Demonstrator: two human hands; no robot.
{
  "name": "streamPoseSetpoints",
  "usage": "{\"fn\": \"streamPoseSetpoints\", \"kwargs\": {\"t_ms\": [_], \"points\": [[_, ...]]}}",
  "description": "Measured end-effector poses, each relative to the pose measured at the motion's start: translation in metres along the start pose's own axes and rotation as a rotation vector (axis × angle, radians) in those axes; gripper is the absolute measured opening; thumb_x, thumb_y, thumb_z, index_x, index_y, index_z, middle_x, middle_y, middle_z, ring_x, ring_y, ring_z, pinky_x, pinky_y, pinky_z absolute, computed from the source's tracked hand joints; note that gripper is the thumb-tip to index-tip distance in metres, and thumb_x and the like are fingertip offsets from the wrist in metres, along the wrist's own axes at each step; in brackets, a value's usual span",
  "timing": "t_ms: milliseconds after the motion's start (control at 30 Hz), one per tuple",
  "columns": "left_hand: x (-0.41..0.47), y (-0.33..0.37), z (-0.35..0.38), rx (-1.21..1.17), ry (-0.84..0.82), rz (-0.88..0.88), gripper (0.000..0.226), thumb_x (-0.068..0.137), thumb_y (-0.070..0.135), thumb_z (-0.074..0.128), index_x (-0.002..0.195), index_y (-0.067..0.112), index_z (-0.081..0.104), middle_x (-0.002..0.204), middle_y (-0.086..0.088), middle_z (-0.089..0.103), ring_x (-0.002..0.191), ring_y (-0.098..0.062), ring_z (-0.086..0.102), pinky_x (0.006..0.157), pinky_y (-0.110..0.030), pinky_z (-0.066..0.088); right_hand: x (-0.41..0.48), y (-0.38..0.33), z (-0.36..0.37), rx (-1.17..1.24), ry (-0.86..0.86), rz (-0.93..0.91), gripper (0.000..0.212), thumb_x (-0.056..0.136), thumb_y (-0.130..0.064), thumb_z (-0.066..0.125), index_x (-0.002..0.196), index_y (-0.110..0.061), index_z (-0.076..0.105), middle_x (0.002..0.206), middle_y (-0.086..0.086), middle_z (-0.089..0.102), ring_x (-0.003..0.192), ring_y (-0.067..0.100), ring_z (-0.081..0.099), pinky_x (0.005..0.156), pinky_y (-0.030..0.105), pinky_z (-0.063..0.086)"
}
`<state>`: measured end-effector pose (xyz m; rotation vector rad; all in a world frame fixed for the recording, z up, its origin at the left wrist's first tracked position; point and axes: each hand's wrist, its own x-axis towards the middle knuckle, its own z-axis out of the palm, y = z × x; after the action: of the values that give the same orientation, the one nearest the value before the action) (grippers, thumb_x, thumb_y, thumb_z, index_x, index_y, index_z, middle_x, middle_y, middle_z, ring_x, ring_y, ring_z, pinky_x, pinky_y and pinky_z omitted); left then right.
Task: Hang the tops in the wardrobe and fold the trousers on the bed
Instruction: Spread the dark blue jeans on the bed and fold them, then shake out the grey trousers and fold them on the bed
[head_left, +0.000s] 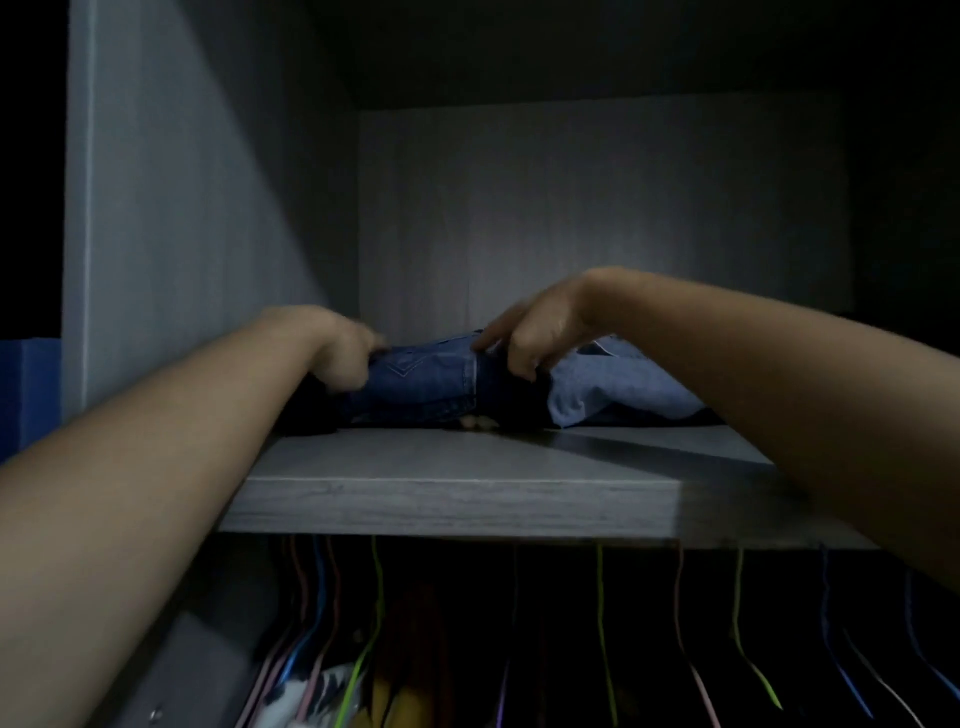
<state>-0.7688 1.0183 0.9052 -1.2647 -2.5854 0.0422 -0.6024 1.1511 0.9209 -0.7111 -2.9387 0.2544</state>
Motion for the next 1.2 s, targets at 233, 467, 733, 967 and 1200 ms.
{"fn": "streamPoseSetpoints", "kwargs": {"t_ms": [233,467,733,967,1200], "points": [[-0.035,0.037,-0.011,-0.102,0.855,0.131,0.055,0.098,0.035,0.038,0.150,0.019,0.033,0.157,-0.013,0.029,0.141,-0.034,0.029,0.109,-0.053,0.033,-0.044,0.061,-0.010,-0.392,0.632,0.066,0.057,0.099,-0.043,0.050,0.151,-0.028,0.035,0.154,0.010,0.038,0.134,0.032,0.043,0.108,0.043,0.038],[-0.047,0.088,-0.014,-0.053,0.932,0.235,0.061,0.100,0.048,0.031,0.153,0.019,0.025,0.161,-0.017,0.016,0.147,-0.033,0.015,0.114,-0.057,0.023,-0.125,0.121,0.013,-0.467,0.758,0.274,0.060,0.095,-0.051,0.051,0.149,-0.026,0.038,0.152,0.010,0.039,0.132,0.033,0.046,0.106,0.045,0.043],[-0.100,0.190,0.003,-0.380,1.019,0.366,0.063,0.099,0.049,0.033,0.153,0.016,0.024,0.163,-0.017,0.011,0.150,-0.034,0.009,0.117,-0.058,0.016,-0.282,0.145,0.034,-0.733,0.893,0.352,0.054,0.098,-0.048,0.043,0.145,-0.021,0.044,0.151,0.015,0.040,0.138,0.036,0.039,0.106,0.050,0.038],[-0.228,0.338,0.045,-0.760,1.198,0.606,0.060,0.099,0.046,0.034,0.150,0.014,0.033,0.160,-0.017,0.022,0.148,-0.033,0.018,0.115,-0.051,0.021,-0.485,0.167,0.113,-0.896,0.993,0.464,0.056,0.098,-0.044,0.040,0.148,-0.018,0.043,0.157,0.018,0.032,0.148,0.035,0.026,0.118,0.046,0.022],[-0.423,0.564,0.138,-0.930,0.882,0.929,0.065,0.095,0.043,0.041,0.150,0.009,0.033,0.161,-0.023,0.015,0.149,-0.037,0.014,0.115,-0.056,0.017,-0.765,0.221,0.254,-0.740,0.704,0.964,0.061,0.098,-0.042,0.045,0.152,-0.015,0.035,0.162,0.019,0.021,0.151,0.032,0.017,0.121,0.046,0.017]]}}
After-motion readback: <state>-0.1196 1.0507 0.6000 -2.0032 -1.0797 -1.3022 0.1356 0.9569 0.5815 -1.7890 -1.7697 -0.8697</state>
